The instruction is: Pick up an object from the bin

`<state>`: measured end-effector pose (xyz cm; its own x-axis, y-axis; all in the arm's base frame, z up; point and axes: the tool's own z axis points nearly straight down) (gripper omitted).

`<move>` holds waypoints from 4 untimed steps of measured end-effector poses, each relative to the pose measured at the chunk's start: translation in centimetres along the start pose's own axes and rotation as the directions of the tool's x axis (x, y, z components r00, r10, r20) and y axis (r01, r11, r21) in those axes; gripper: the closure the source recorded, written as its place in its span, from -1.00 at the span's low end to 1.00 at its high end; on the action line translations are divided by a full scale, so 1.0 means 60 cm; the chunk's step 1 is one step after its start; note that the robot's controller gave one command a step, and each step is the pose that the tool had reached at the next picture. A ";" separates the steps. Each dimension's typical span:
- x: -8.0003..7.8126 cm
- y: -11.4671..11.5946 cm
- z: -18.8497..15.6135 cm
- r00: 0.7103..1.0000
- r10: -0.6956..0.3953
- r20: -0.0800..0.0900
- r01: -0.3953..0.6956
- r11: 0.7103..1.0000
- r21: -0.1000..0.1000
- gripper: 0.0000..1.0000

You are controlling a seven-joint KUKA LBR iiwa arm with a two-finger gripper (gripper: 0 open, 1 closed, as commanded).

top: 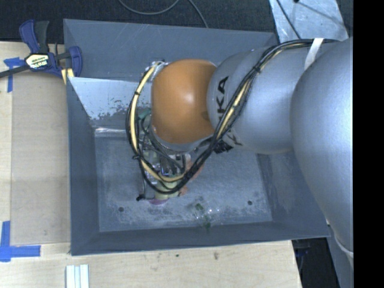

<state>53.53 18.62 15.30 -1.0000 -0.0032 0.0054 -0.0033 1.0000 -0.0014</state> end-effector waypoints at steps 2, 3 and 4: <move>-0.003 -0.001 -0.008 1.000 0.005 0.008 -0.005 1.000 -0.002 1.00; -0.003 -0.001 -0.010 1.000 0.006 0.008 -0.006 1.000 -0.002 1.00; -0.011 -0.019 -0.090 0.979 0.203 0.003 -0.203 0.979 -0.002 1.00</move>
Offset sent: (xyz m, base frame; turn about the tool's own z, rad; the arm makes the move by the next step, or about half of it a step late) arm 0.0000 0.0000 0.0000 0.0000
